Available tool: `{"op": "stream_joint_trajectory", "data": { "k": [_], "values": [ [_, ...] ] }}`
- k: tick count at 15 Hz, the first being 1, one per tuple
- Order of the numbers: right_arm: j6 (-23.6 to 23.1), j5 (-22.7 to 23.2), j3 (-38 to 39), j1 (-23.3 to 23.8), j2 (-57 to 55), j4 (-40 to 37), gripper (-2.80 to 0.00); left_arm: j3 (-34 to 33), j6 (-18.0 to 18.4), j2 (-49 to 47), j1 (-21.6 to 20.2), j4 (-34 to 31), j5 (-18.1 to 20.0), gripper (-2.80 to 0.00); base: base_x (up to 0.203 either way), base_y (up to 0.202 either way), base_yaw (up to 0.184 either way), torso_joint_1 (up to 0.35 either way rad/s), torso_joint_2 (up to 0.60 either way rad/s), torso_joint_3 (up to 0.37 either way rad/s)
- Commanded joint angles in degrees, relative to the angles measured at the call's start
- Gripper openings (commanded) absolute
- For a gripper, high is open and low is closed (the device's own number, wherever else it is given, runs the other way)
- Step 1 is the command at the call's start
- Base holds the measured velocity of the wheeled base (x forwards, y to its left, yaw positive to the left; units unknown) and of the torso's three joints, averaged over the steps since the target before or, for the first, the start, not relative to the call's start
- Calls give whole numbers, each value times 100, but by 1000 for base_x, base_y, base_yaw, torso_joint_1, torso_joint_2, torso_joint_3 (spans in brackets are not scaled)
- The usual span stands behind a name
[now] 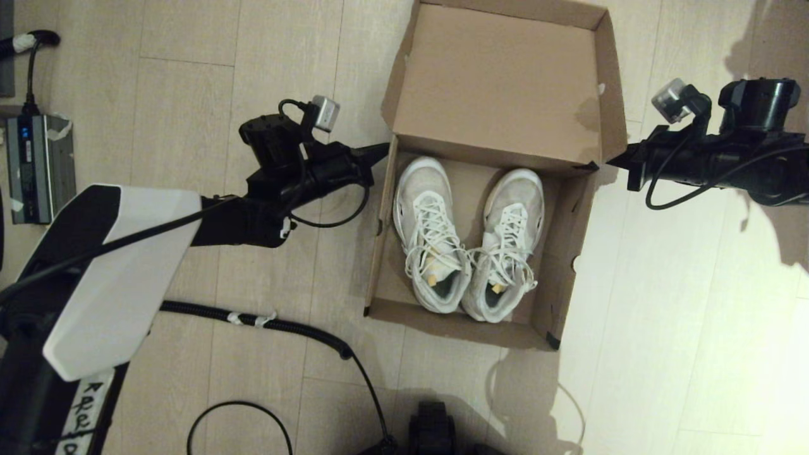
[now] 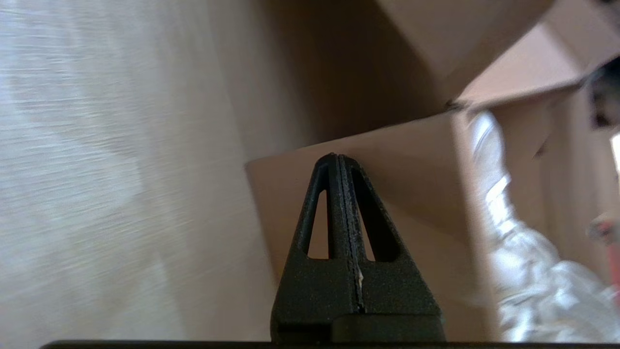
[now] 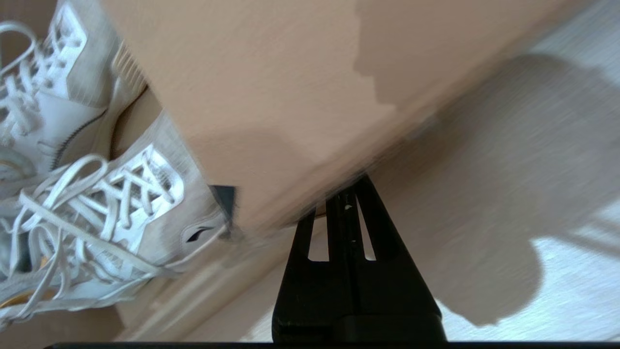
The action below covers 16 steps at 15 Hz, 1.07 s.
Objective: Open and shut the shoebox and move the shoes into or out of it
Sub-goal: Close the shoe box
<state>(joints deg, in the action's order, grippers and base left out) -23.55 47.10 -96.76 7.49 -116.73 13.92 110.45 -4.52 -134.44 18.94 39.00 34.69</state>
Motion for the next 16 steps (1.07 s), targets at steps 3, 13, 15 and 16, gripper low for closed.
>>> {"op": "stream_joint_trajectory", "data": {
  "k": [3, 13, 15, 16],
  "values": [
    [28, 19, 667, -69, 264, 209, -280, -514, -82, 363, 113, 29, 21, -280, 0, 0, 0, 0, 0, 0],
    [404, -219, 928, -73, 370, 876, -280, -2686, -147, 1395, 246, 890, -119, -280, 0, 0, 0, 0, 0, 0],
    [412, -219, 843, -64, 361, 876, -280, -1877, 50, 1035, 45, 708, -51, -280, 0, 0, 0, 0, 0, 0],
    [414, -219, 827, -59, 361, 876, -280, -1556, 116, 939, -35, 508, -21, -280, 0, 0, 0, 0, 0, 0]
  ]
}}
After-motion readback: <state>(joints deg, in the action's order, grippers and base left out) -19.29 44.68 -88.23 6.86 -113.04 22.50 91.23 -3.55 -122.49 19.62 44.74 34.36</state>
